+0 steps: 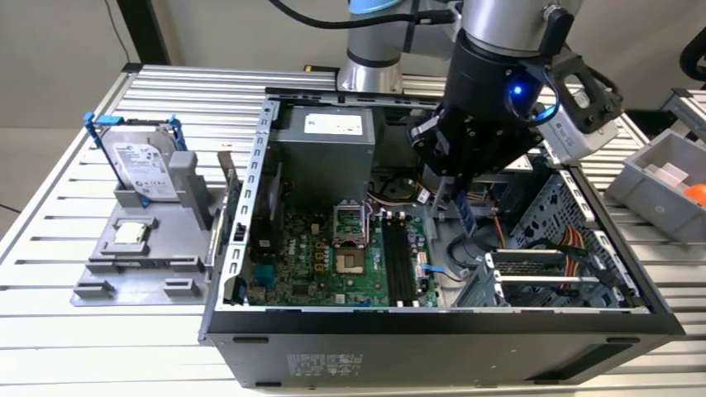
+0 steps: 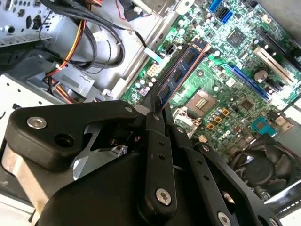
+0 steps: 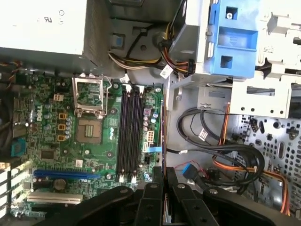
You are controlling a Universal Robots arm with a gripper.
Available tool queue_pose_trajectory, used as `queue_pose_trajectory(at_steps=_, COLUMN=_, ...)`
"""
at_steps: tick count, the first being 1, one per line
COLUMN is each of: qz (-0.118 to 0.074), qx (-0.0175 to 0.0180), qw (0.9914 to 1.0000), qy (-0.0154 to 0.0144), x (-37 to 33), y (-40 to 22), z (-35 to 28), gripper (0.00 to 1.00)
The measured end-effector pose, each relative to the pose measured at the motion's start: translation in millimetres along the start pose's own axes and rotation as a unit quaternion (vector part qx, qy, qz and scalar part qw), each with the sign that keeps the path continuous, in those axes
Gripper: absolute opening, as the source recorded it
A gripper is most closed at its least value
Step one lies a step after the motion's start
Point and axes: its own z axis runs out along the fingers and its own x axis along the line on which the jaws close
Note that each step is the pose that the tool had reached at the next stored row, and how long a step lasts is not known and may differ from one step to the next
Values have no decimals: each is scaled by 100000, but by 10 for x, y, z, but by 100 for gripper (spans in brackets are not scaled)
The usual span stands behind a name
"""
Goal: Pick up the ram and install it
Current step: 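Insert the ram into the slot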
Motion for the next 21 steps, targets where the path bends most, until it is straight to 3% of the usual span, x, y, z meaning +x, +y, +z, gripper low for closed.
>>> queue_pose_trajectory(at_steps=3, qz=78, qx=-1394, qw=99990, qy=-78, x=1, y=6, z=16, gripper=0)
queue_pose_trajectory(at_steps=4, qz=103, qx=-1527, qw=99988, qy=-88, x=3, y=6, z=32, gripper=0)
queue_pose_trajectory(at_steps=10, qz=2709, qx=-1352, qw=99954, qy=-81, x=9, y=14, z=141, gripper=0)
queue_pose_trajectory(at_steps=21, qz=2743, qx=-1349, qw=99953, qy=-84, x=86, y=26, z=336, gripper=0)
